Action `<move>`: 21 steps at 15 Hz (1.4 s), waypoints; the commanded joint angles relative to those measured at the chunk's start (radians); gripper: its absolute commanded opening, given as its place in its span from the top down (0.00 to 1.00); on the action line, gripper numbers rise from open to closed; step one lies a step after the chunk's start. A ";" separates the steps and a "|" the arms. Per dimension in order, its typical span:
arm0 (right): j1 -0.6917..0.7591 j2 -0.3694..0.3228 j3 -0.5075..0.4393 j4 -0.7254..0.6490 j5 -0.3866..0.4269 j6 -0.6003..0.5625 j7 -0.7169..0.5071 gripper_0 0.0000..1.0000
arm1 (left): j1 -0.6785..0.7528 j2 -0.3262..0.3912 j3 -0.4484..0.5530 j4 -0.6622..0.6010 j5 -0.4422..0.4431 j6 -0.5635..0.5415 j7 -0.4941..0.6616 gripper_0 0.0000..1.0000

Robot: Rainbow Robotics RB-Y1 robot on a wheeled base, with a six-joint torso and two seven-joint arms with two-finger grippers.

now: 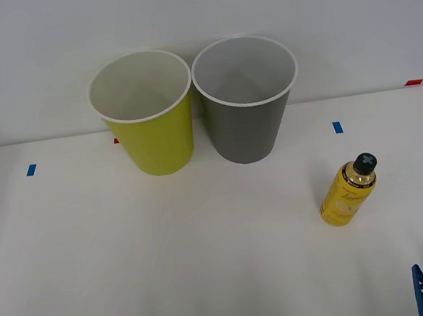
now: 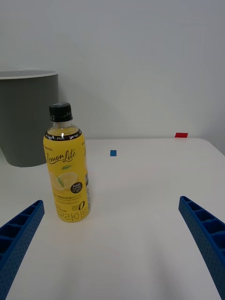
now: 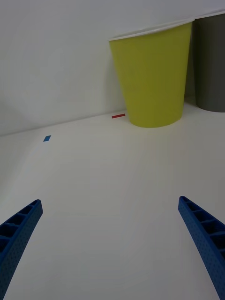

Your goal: Put cans in the gray bin and PET bottles in the light green bin.

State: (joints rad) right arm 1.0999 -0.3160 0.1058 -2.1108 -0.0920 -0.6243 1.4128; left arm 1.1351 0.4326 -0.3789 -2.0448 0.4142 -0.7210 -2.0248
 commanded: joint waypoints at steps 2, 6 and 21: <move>0.000 0.000 0.000 0.000 0.000 0.000 0.000 0.00 | 0.000 0.000 0.000 0.000 0.000 0.000 0.000 0.00; 0.000 0.000 0.000 0.000 0.000 0.000 0.000 0.00 | 0.000 0.000 0.000 0.000 0.000 0.000 0.000 0.00; 0.000 0.000 0.000 0.000 0.000 0.000 0.000 0.00 | 0.000 0.000 0.000 0.000 0.000 0.000 0.000 0.00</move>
State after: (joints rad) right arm 1.0999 -0.3160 0.1058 -2.1108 -0.0920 -0.6243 1.4128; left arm 1.1351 0.4326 -0.3789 -2.0448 0.4142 -0.7210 -2.0248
